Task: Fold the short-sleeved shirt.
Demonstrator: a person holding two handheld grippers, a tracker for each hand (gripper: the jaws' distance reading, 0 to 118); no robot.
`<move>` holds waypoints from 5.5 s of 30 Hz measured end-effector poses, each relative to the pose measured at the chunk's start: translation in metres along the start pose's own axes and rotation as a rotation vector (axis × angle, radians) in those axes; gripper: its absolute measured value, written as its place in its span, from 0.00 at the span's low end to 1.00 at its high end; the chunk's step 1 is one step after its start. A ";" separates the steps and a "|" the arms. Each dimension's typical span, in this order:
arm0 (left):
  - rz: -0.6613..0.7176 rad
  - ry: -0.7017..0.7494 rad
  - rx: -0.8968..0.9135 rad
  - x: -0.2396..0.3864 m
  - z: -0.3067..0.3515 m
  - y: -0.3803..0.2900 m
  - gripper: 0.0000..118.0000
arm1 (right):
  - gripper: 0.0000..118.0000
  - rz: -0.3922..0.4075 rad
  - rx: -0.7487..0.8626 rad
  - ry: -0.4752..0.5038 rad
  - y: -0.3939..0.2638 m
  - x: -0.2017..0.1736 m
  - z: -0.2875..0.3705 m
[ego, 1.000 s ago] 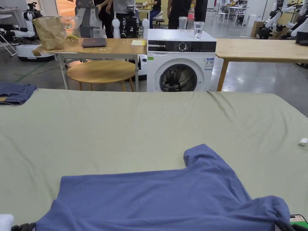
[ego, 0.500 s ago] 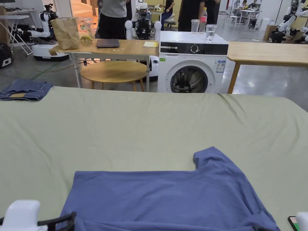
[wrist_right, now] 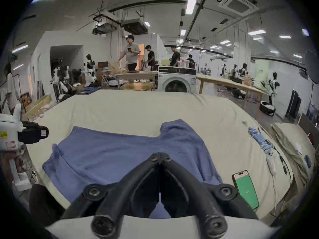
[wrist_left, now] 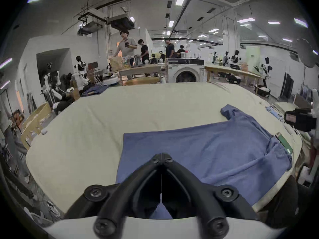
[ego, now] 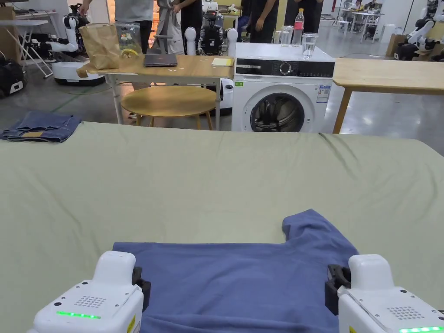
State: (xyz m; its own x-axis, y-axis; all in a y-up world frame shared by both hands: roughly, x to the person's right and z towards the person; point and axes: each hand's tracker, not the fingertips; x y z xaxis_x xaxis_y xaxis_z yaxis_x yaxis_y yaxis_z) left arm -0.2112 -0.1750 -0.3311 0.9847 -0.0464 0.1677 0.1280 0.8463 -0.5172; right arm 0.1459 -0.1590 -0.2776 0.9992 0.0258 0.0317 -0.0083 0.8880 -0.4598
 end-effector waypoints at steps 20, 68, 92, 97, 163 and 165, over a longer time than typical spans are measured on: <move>-0.024 0.125 -0.276 -0.088 -0.209 0.050 1.00 | 0.00 -0.028 -0.152 -0.068 0.005 0.063 -0.096; 0.134 0.016 -0.255 -0.088 0.049 -0.093 0.00 | 0.02 -0.072 -0.315 -0.014 -0.111 0.092 0.034; 0.033 -0.014 0.070 0.003 0.026 0.012 0.00 | 0.00 -0.013 0.135 0.000 0.012 -0.010 0.024; 0.252 -0.023 0.031 -0.065 0.034 -0.013 0.24 | 0.00 -0.027 0.124 0.009 0.010 -0.009 0.025; 0.221 -0.496 -0.361 0.088 -0.052 -0.058 0.02 | 0.00 -0.073 0.009 0.116 -0.037 0.032 0.028; 0.193 -0.567 -0.395 0.114 -0.059 -0.071 0.02 | 0.00 -0.079 0.009 0.107 -0.038 0.036 0.029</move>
State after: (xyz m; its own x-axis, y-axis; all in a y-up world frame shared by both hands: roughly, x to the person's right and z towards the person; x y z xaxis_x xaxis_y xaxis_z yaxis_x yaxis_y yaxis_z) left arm -0.1010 -0.2711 -0.3248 0.7950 0.4587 0.3970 0.0961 0.5509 -0.8290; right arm 0.1813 -0.1787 -0.2334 0.9953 -0.0929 -0.0277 0.0704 0.8893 -0.4519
